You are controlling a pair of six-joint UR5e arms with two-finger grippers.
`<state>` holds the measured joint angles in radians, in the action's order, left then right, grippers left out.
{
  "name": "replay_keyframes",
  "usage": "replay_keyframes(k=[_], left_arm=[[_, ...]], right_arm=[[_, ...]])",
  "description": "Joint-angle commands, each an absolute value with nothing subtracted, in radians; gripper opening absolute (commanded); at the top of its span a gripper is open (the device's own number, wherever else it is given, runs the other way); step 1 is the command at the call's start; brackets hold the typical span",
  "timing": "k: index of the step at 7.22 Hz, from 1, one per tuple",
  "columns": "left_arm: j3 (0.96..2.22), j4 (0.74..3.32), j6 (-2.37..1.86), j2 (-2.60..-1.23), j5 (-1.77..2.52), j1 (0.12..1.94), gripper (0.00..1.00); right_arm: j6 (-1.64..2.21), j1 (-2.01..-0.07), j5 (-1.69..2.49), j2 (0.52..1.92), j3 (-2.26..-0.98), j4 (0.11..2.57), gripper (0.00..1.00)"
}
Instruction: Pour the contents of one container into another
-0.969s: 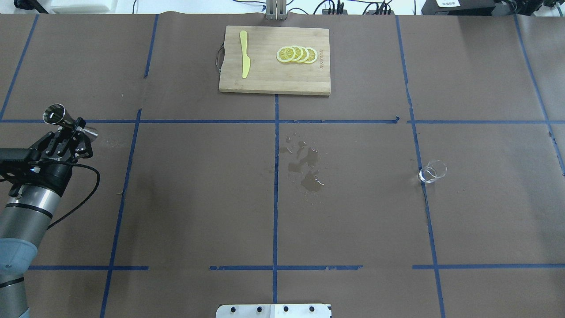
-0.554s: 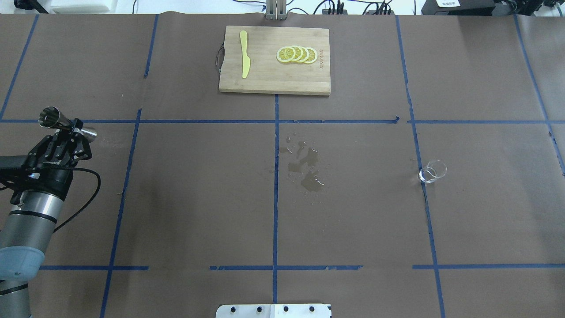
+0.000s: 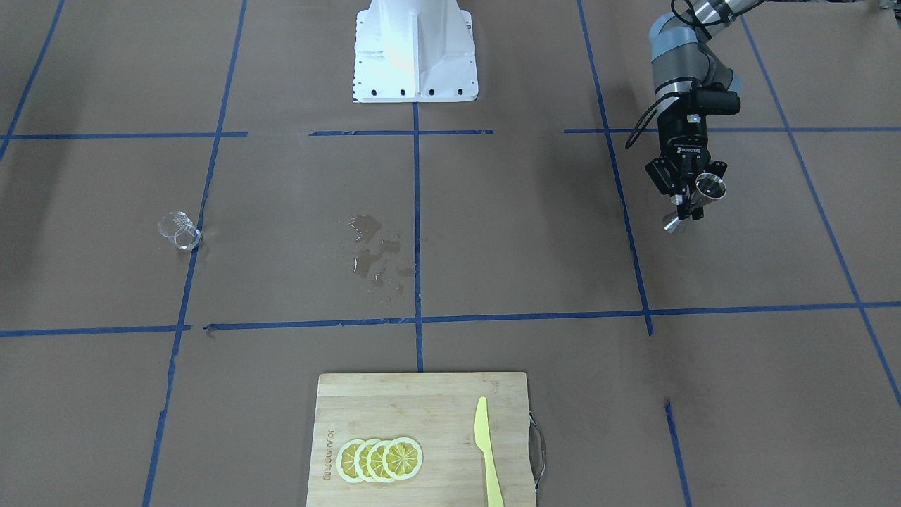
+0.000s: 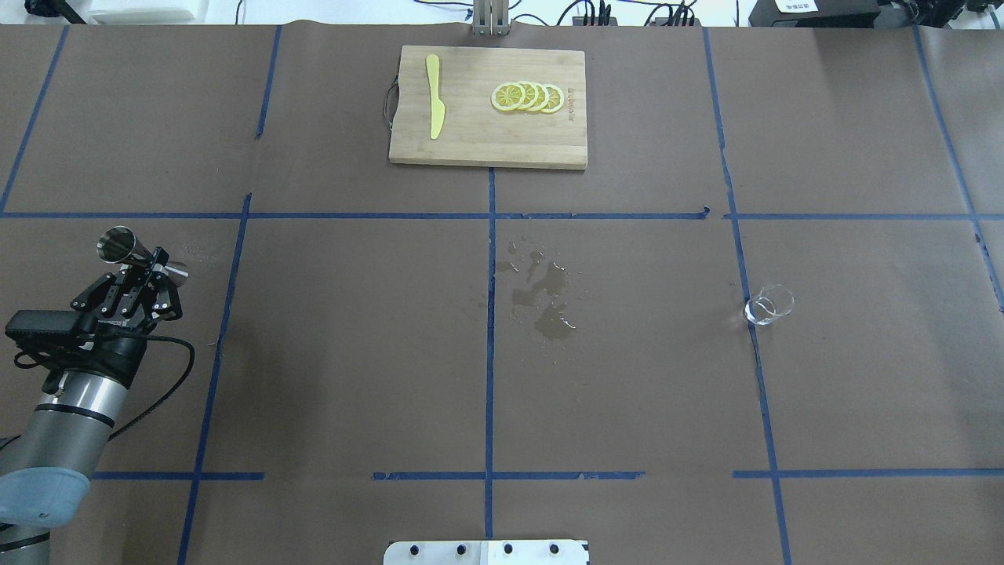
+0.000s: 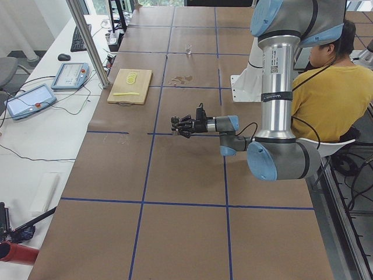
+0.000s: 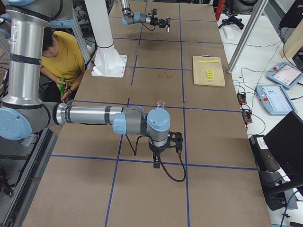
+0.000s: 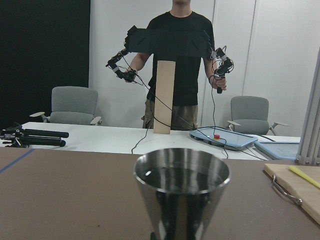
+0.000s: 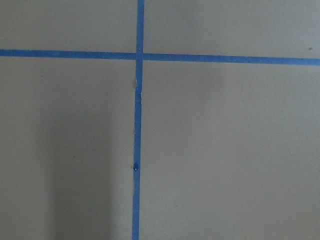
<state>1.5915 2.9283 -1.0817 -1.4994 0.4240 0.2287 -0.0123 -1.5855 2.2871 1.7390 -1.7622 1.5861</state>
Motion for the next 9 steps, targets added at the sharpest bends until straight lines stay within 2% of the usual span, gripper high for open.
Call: replay_keyframes(k=[1,9], left_arm=[[1.586,2.928,-1.060,-1.497,0.425,0.187,0.00],[1.534,2.934,-1.060,-1.497,0.428,0.104,0.00]], right_arm=[[-0.012,-1.586,2.287,1.740,-1.761,1.586,1.00],[-0.011,-1.586,2.287,1.750,-1.761,1.586,1.00]])
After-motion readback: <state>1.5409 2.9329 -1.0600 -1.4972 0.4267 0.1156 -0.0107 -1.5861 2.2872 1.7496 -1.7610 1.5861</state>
